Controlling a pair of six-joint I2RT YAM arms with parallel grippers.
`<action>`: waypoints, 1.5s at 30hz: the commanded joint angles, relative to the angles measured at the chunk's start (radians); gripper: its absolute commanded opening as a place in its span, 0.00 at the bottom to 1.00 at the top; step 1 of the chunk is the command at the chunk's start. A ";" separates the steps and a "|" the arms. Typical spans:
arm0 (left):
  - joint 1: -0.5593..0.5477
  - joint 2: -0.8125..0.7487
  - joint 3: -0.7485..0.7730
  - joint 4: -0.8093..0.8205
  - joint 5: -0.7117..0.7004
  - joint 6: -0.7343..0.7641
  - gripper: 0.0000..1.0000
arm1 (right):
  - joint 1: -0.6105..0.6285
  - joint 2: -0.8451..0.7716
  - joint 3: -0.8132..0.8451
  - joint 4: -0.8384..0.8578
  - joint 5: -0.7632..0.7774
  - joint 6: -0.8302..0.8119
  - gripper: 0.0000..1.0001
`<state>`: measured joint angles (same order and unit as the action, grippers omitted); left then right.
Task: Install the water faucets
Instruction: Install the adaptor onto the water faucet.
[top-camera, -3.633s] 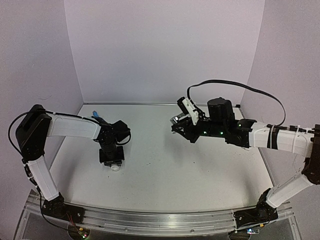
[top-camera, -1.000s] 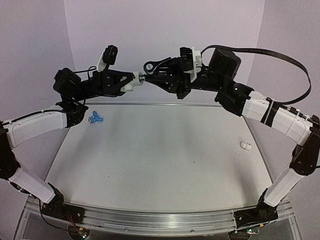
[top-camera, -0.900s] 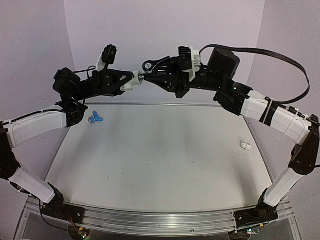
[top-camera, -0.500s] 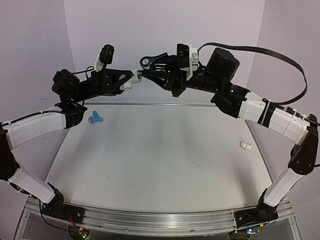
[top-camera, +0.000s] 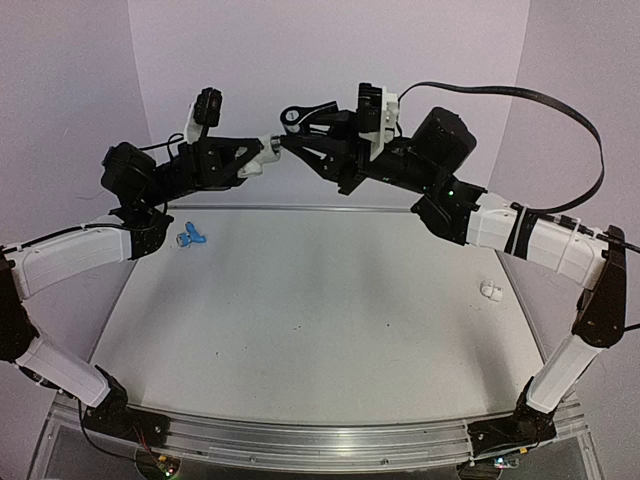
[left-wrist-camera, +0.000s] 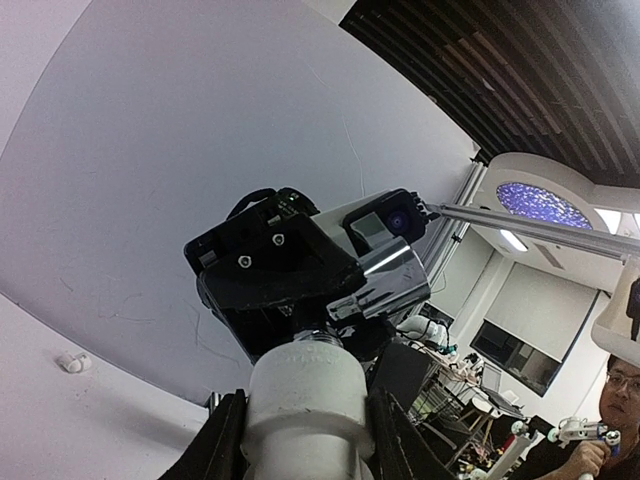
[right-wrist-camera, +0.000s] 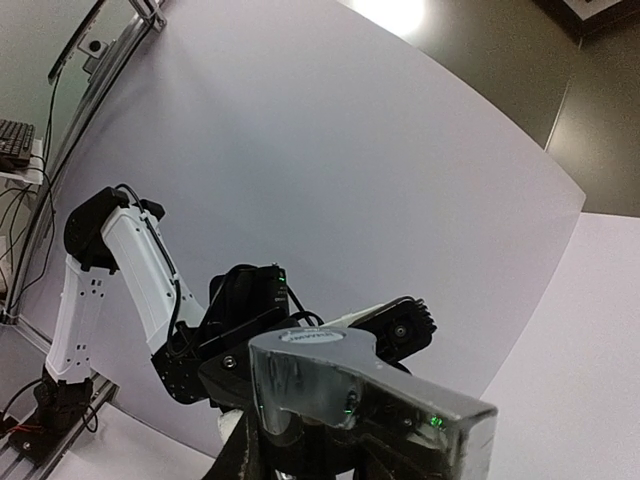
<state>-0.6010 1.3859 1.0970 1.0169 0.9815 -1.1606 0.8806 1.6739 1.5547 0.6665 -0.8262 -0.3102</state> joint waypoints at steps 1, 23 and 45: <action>-0.017 -0.041 0.002 0.090 -0.011 -0.011 0.00 | 0.008 0.018 -0.010 0.063 0.033 0.043 0.00; -0.011 -0.031 -0.020 0.121 -0.021 0.029 0.00 | 0.014 0.057 0.029 -0.015 0.031 0.124 0.00; -0.006 -0.074 -0.078 0.071 -0.131 0.384 0.00 | 0.014 0.115 0.071 -0.001 0.114 0.378 0.00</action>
<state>-0.5892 1.3604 1.0258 1.0698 0.8901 -0.8728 0.8822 1.7593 1.6287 0.6788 -0.7785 0.0012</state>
